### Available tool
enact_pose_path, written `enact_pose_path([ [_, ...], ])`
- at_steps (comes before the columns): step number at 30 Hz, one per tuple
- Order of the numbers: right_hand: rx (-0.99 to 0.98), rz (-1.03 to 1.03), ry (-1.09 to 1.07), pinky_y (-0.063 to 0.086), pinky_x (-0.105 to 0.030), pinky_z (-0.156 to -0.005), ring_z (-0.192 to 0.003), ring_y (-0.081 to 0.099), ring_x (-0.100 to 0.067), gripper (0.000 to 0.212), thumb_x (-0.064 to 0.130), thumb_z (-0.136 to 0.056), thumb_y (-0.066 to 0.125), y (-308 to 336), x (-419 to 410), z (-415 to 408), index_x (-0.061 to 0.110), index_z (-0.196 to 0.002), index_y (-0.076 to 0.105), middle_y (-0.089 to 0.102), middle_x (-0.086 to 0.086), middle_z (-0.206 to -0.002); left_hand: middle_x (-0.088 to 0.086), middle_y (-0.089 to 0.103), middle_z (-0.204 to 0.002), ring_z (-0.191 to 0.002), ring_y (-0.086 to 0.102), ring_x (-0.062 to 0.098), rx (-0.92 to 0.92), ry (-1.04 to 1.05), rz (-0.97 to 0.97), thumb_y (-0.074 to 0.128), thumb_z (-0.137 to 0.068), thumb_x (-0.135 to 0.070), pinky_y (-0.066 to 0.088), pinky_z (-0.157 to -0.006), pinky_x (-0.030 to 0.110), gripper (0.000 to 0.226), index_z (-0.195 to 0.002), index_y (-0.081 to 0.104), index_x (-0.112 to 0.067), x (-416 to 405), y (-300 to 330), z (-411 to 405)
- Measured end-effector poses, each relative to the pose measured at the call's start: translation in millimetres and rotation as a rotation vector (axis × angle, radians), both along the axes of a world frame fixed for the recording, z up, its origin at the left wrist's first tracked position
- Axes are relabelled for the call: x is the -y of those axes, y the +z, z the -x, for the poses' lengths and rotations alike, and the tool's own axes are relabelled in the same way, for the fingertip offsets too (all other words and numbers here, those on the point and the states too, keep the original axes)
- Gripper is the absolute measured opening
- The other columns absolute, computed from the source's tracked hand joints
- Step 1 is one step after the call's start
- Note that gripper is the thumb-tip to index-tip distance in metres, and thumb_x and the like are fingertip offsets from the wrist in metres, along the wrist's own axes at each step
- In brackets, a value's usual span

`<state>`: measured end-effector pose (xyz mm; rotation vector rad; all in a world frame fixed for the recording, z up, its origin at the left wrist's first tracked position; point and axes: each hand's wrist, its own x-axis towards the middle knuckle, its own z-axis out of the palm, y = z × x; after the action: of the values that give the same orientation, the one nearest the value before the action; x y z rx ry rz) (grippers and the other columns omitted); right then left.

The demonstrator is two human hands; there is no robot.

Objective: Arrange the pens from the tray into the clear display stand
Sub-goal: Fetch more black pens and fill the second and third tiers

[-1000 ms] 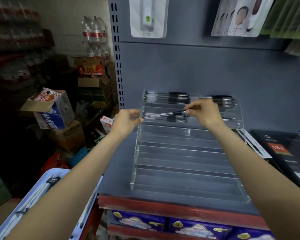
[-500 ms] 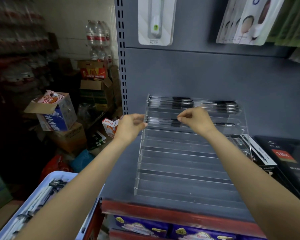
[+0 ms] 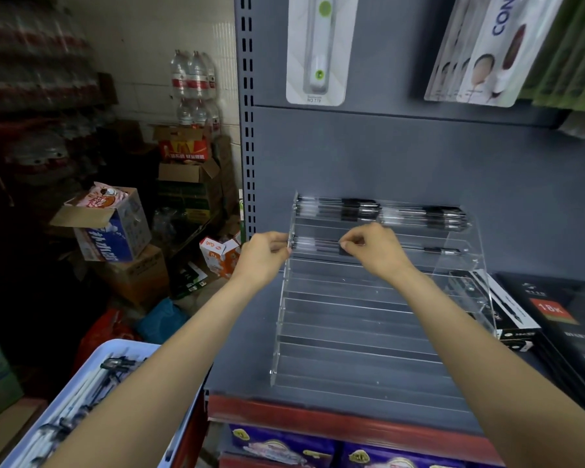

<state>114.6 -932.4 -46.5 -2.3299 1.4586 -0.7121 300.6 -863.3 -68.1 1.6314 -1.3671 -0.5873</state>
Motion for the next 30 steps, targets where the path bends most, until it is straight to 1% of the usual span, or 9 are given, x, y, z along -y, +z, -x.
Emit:
enact_pose_path([
  [5,0.13,0.096,0.022,0.037,-0.01,-0.073,-0.085,0.058,-0.011,0.019,0.01,-0.089,0.056,7.9,-23.2,-19.9,0.014,-0.097,0.072,0.069,-0.001,-0.102,0.007,0.059,-0.126,-0.119,0.054,0.017,0.003,0.04,0.023,0.056,-0.092,-0.016,0.041,-0.097,0.026,0.04,-0.131,0.05,-0.009,-11.2,4.3,-14.8],
  [9,0.255,0.048,0.111,0.037,0.0,-0.065,-0.081,0.056,-0.006,0.019,0.009,-0.088,0.056,10.8,-56.1,-61.9,0.015,-0.096,0.072,0.069,0.004,-0.095,0.001,0.063,-0.116,-0.107,0.056,0.01,0.034,0.087,0.085,0.055,-0.092,-0.013,0.043,-0.089,0.021,0.028,-0.12,0.061,-0.012,-36.1,3.8,-45.9],
  [13,0.276,-0.043,0.206,0.039,-0.011,-0.071,-0.086,0.057,-0.006,0.019,0.011,-0.091,0.055,-1.1,-93.8,-122.3,0.015,-0.099,0.071,0.069,0.004,-0.098,0.001,0.067,-0.105,-0.098,0.06,0.01,0.086,0.104,0.085,0.056,-0.09,-0.008,0.045,-0.087,0.022,0.021,-0.108,0.067,-0.011,-74.5,-9.7,-94.7],
  [18,0.248,-0.189,0.242,0.044,-0.019,-0.079,-0.089,0.058,-0.007,0.019,0.014,-0.092,0.054,-43.4,-137.0,-202.4,0.016,-0.103,0.07,0.069,0.002,-0.105,0.004,0.07,-0.1,-0.093,0.062,0.012,0.162,0.145,-0.047,0.056,-0.09,-0.01,0.044,-0.078,0.018,0.018,-0.104,0.068,-0.01,-121.1,-53.9,-168.6],
  [22,0.166,-0.337,0.253,0.045,-0.02,-0.085,-0.102,0.061,-0.013,0.022,0.013,-0.095,0.051,-93.8,-163.8,-256.3,0.014,-0.111,0.066,0.066,-0.001,-0.117,0.011,0.069,-0.105,-0.098,0.063,0.022,0.204,0.162,-0.2,0.054,-0.092,-0.01,0.047,-0.084,0.029,0.02,-0.107,0.066,-0.007,-150.9,-105.7,-219.8],
  [24,0.096,-0.42,0.225,0.044,-0.021,-0.086,-0.107,0.059,-0.017,0.026,0.012,-0.096,0.048,-125.4,-172.4,-276.6,0.011,-0.119,0.061,0.063,-0.004,-0.122,0.014,0.067,-0.11,-0.097,0.062,0.024,0.235,0.141,-0.235,0.053,-0.091,-0.006,0.043,-0.082,0.024,0.021,-0.108,0.066,-0.003,-163.8,-131.2,-239.7],
  [26,0.007,-0.458,0.183,0.048,-0.03,-0.091,-0.105,0.06,-0.023,0.031,0.013,-0.098,0.046,-160.1,-176.9,-292.9,0.011,-0.127,0.055,0.06,-0.008,-0.126,0.017,0.064,-0.114,-0.104,0.059,0.029,0.292,0.114,-0.253,0.055,-0.089,-0.005,0.039,-0.084,0.023,0.023,-0.108,0.067,-0.002,-173.1,-156.0,-257.6],
  [29,-0.106,-0.49,0.122,0.049,-0.035,-0.083,-0.091,0.057,-0.026,0.042,0.012,-0.097,0.045,-205.5,-177.3,-308.0,0.012,-0.139,0.041,0.057,-0.015,-0.126,0.017,0.059,-0.123,-0.114,0.054,0.031,0.374,0.032,-0.358,0.055,-0.09,-0.009,0.038,-0.093,0.031,0.028,-0.117,0.062,-0.004,-177.1,-193.3,-282.3],
  [30,-0.144,-0.502,0.106,0.047,-0.035,-0.088,-0.098,0.056,-0.026,0.047,0.013,-0.097,0.046,-216.9,-175.4,-311.7,0.013,-0.143,0.035,0.051,-0.014,-0.133,0.016,0.056,-0.128,-0.118,0.051,0.03,0.388,-0.006,-0.385,0.054,-0.091,-0.011,0.037,-0.096,0.032,0.033,-0.123,0.057,-0.004,-176.3,-205.2,-289.9],
])
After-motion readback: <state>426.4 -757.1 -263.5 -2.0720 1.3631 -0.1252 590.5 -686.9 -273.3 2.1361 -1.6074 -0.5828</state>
